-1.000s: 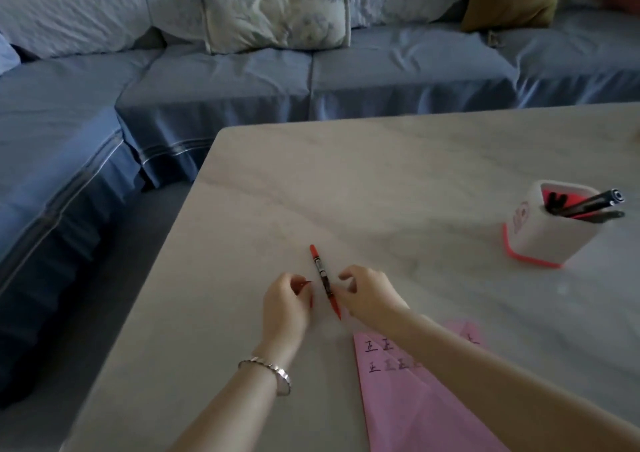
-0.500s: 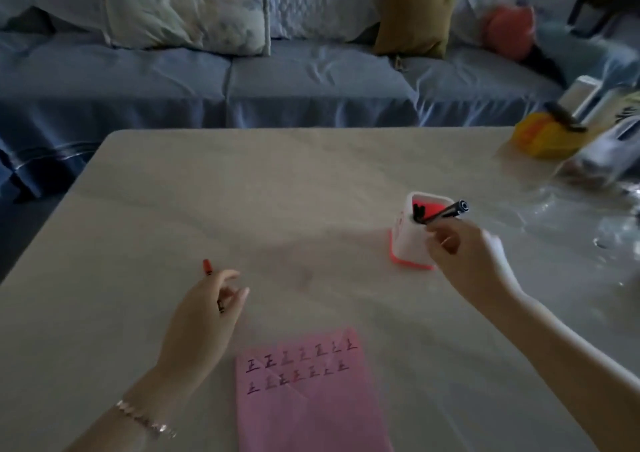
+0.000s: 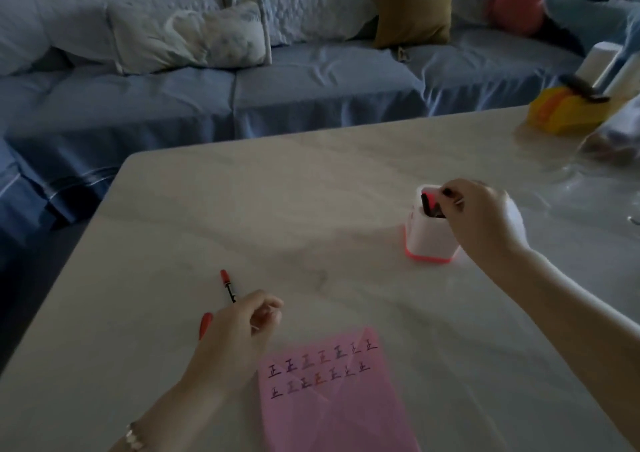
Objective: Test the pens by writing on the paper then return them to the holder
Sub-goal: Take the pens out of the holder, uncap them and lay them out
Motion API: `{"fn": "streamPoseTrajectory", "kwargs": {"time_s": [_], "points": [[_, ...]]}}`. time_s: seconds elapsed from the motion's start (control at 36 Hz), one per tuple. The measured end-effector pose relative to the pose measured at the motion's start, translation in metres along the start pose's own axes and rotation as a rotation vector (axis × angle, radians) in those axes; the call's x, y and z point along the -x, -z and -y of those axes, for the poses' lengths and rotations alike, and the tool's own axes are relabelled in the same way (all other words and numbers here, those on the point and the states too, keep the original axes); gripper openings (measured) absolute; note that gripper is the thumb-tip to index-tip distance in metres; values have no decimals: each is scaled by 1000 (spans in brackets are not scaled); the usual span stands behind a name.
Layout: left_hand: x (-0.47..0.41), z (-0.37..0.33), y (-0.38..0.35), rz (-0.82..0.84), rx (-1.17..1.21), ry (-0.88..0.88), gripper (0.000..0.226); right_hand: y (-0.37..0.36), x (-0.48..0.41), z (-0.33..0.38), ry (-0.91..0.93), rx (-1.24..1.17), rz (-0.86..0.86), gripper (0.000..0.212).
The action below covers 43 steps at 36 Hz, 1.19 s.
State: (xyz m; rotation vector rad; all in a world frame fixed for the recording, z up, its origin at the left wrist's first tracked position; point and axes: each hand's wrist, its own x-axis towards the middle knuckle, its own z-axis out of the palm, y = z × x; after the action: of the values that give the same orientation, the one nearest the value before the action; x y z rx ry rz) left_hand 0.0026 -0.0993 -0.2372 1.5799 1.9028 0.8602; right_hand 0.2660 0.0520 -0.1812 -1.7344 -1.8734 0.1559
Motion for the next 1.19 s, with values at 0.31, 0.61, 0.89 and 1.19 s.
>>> {"fn": "streamPoseTrajectory", "kwargs": {"time_s": [0.31, 0.61, 0.89, 1.19], "points": [[9, -36, -25, -58, -45, -287, 50, 19, 80, 34, 142, -878, -44, 7], [40, -21, -15, -13, -63, -178, 21, -26, 125, 91, -364, -1258, 451, 14], [60, -6, -7, 68, -24, -145, 30, -53, 164, 116, -174, -978, 705, 21], [57, 10, 3, 62, -7, -106, 26, -76, 170, 123, -240, -1094, 747, 20]]}}
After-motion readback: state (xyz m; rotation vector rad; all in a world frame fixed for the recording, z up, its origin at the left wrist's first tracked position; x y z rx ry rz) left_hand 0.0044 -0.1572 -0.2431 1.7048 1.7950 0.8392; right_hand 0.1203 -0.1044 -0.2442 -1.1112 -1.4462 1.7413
